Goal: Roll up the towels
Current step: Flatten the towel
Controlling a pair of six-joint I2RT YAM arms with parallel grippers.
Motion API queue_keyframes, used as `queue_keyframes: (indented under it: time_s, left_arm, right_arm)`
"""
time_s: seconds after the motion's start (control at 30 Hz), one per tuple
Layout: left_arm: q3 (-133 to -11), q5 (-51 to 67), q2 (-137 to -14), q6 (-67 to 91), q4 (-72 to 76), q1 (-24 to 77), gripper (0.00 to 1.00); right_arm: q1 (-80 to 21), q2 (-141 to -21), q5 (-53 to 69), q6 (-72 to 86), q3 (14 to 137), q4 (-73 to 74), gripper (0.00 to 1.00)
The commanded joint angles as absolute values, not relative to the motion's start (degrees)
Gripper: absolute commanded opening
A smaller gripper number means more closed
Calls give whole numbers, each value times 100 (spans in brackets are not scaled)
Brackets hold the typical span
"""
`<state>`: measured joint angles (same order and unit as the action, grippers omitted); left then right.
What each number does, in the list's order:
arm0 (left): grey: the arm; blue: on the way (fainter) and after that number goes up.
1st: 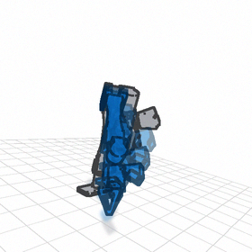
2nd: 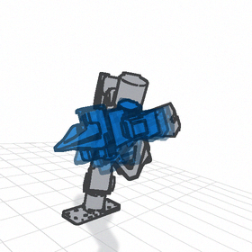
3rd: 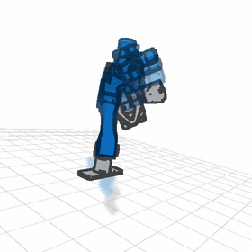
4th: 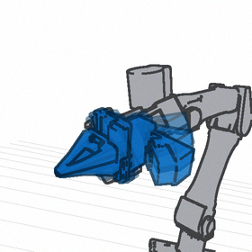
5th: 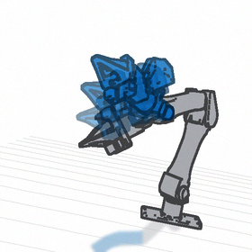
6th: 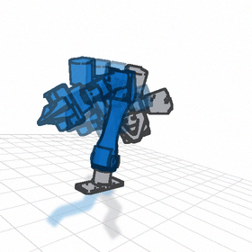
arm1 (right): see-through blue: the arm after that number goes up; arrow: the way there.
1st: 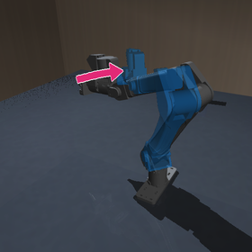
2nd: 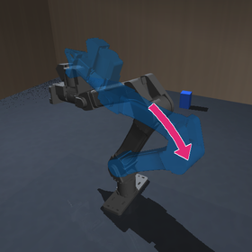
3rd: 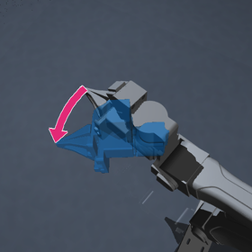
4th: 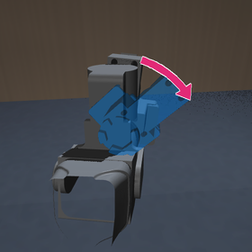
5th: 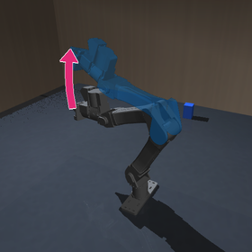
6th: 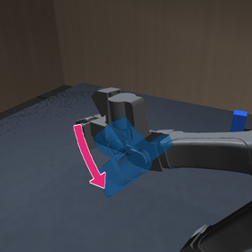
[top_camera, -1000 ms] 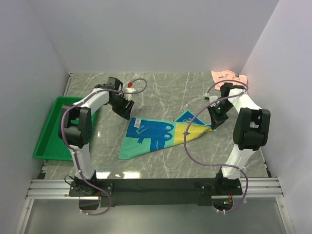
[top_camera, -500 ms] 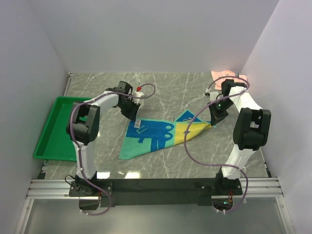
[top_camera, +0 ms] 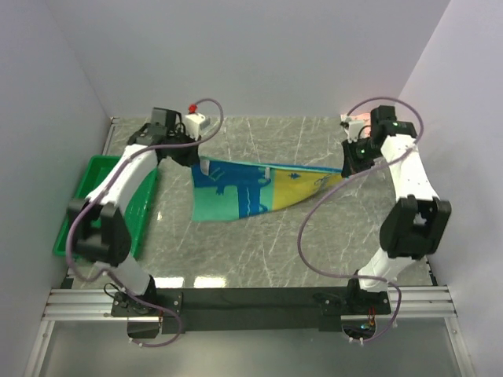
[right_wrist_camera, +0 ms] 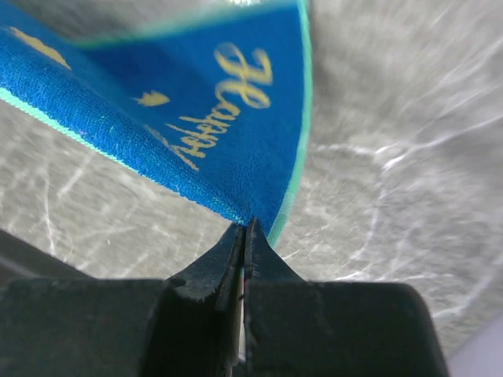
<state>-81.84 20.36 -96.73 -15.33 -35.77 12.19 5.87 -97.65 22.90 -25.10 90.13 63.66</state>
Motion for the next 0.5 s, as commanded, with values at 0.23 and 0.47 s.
queue_keyframes:
  time_s: [0.23, 0.47]
  left_arm:
    - [-6866, 1749, -6833, -1548, -3700, 1143, 0]
    - [-6082, 1608, -5573, -1055, -3796, 1143, 0]
  right_arm:
    - [607, -7394, 2347, -2452, 8316, 6258, 0]
    - [606, -6285, 2390, -2496, 7541, 6424, 0]
